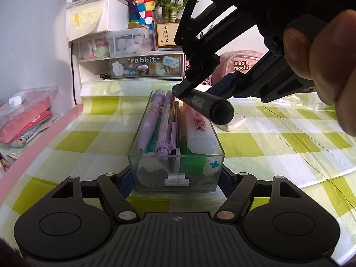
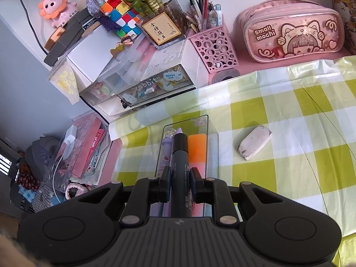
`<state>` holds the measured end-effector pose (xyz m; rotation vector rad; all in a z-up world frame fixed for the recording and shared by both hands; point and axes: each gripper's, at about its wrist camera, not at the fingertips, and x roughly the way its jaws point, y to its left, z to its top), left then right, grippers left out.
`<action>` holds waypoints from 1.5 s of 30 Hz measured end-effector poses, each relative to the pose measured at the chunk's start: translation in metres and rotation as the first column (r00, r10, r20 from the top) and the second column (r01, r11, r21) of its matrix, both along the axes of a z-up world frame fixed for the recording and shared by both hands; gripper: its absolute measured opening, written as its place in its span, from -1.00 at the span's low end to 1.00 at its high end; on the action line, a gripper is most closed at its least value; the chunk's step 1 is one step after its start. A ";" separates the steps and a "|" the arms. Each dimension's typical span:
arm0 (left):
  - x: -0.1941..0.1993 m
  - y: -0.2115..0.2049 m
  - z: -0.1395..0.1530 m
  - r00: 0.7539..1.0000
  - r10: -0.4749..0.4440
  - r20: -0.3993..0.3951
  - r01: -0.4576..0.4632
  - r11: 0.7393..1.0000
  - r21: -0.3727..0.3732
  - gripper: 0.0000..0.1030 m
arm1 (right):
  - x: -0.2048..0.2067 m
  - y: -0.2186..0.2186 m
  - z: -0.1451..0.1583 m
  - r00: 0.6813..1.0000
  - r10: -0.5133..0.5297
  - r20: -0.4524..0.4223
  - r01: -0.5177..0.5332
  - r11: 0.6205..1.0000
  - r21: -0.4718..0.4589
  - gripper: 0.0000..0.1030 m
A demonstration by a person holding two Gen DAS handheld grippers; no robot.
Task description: Organize stationery
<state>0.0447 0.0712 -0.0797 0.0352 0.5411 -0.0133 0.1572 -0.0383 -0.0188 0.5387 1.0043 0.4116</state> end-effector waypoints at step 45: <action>0.000 0.000 0.000 1.000 -0.004 -0.006 0.003 1.000 -0.005 0.40 | 0.005 -0.036 -0.056 0.957 0.159 0.244 -0.068 0.936 -0.345 -0.49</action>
